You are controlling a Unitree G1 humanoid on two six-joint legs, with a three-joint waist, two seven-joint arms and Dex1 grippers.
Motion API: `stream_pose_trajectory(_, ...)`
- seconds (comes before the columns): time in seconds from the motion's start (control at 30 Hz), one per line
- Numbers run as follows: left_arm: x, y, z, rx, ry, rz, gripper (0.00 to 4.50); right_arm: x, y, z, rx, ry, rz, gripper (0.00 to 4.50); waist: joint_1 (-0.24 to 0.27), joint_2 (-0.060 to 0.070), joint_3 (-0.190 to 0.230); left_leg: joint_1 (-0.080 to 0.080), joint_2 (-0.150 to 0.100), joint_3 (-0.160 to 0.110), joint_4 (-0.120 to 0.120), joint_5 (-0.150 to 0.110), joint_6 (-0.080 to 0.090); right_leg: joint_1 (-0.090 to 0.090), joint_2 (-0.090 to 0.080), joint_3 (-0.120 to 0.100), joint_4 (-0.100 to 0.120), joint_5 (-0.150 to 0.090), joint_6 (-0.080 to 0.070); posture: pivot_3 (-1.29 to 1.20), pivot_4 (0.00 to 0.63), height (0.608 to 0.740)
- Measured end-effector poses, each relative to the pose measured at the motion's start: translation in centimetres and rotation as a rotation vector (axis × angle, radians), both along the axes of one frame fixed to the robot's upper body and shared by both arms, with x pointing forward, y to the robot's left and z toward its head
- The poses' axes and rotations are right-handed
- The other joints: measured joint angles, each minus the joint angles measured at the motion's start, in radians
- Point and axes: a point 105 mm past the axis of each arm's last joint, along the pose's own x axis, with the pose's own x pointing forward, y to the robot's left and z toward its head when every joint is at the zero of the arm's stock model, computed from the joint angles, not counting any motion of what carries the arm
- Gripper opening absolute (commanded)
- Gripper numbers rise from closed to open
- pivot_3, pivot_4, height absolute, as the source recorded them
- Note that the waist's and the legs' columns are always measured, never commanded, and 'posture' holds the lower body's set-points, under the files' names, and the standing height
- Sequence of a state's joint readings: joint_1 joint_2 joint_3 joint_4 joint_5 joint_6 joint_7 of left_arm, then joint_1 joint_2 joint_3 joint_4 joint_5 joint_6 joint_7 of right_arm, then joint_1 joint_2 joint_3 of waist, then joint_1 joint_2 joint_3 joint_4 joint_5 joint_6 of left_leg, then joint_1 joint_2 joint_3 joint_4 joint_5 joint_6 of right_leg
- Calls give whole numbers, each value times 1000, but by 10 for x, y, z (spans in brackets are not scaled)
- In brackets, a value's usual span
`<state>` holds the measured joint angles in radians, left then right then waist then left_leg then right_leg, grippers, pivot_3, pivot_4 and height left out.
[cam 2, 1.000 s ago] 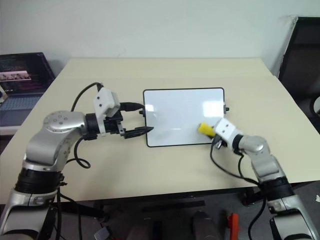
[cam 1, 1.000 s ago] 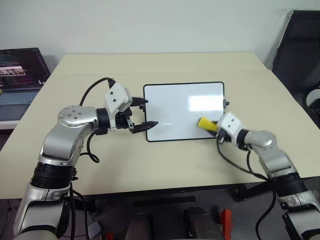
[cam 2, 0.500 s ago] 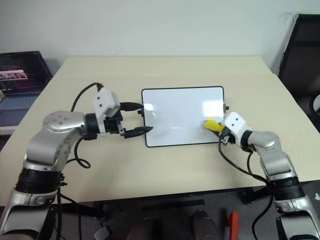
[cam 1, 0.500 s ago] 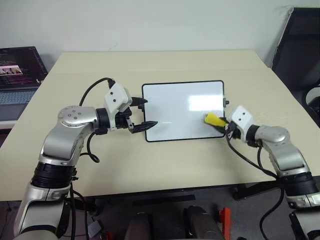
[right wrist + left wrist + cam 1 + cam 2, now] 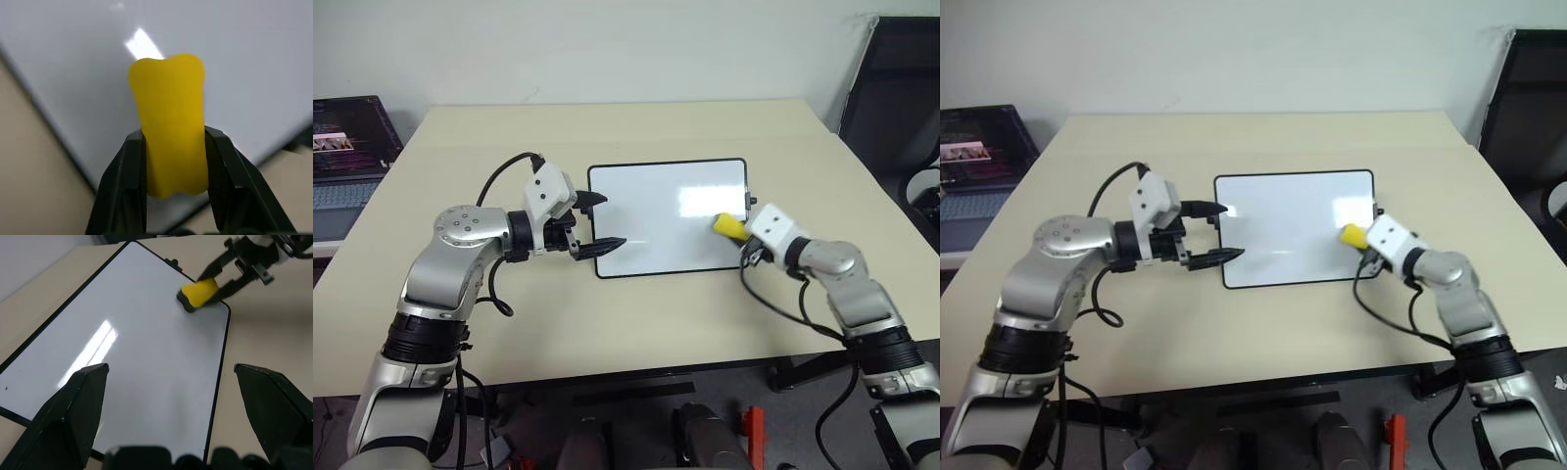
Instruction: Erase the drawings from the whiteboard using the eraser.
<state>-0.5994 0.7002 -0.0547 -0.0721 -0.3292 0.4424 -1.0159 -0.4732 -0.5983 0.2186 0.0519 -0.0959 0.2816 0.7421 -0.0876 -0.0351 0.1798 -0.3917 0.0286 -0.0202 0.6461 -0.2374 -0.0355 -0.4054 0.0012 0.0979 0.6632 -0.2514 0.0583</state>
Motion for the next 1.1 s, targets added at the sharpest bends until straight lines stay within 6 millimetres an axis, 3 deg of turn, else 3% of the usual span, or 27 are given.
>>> stream_pose_trajectory(0.1, 0, 0, 0, 0, 0, 1, 4500, -17, 13, -18, -21, 86, 78, 1213, 3, 0, 0, -1, 0, 0, 1, 0, 0, 0, 0, 0, 0, 0, 0, 0, 150, 740)
stream_pose_trajectory(0.2, 0, 0, 0, 0, -1, 0, 4500, -15, 1, -7, 83, 111, 22, 1212, 6, 0, 0, -2, -1, 0, 1, 0, 0, -1, -1, 0, 0, 0, 0, 0, 150, 740)
stream_pose_trajectory(0.3, 0, 0, 0, -1, -1, 0, 4500, -10, -24, 36, 301, 74, -61, 1206, 11, 1, 1, -5, -1, -1, 0, 0, 0, -2, -1, -1, -1, 0, 0, 0, 150, 740)
stream_pose_trajectory(0.37, -1, -3, 0, -10, 0, -9, 4500, -8, -47, 79, 465, 0, -113, 1206, 12, 2, 2, -6, -1, -2, 0, 0, 0, -3, -1, -2, -1, 0, 0, 0, 150, 740)
stream_pose_trajectory(0.43, -4, -11, 0, -21, -1, -38, 4500, -7, -83, 120, 564, -109, -216, 1206, 18, 2, 2, -7, -1, -2, -1, 0, 0, -3, -1, -3, -3, 2, -3, 0, 150, 740)
stream_pose_trajectory(0.5, -9, -20, -2, -25, 3, -72, 4500, -8, -119, 132, 582, -160, -350, 1206, 28, 2, 2, -7, -1, -2, -1, 0, 0, -3, -1, -3, -4, 2, -3, 0, 150, 740)
stream_pose_trajectory(0.57, -11, -27, -5, -45, 13, -92, 4500, -6, -150, 122, 568, -136, -500, 1206, 31, 2, 2, -7, -1, -1, -1, 0, 0, -3, -1, -2, -5, 2, -3, 0, 150, 740)
stream_pose_trajectory(0.63, -15, -38, -10, -61, 30, -128, 4500, -5, -182, 94, 540, -50, -689, 1205, 32, 2, 2, -7, -1, 0, -1, 0, 0, -3, -1, -1, -5, 2, -3, 0, 150, 740)
stream_pose_trajectory(0.7, -18, -46, -12, -69, 39, -156, 4500, -5, -195, 67, 515, 41, -794, 1205, 32, 2, 2, -7, -1, 1, -1, 0, 0, -4, -1, 0, -4, 2, -3, 0, 150, 740)
stream_pose_trajectory(0.83, -21, -55, -17, -73, 55, -186, 4500, -12, -205, 24, 462, 194, -889, 1204, 22, 4, 3, -6, -1, 1, -1, 0, 0, -4, -1, 1, -3, 0, 0, 0, 150, 740)
stream_pose_trajectory(1.07, -21, -54, -17, -65, 54, -187, 4500, -12, -203, 8, 437, 261, -897, 1204, 18, 5, 3, -6, -1, 1, -1, 0, 0, -4, -1, 1, -3, 0, 0, 0, 150, 740)
stream_pose_trajectory(1.1, -21, -54, -17, -64, 55, -187, 4500, -12, -202, 5, 431, 271, -896, 1554, 18, 5, 3, -7, -1, 1, -1, 0, 0, -4, -1, 0, -3, 0, 0, 0, 150, 740)
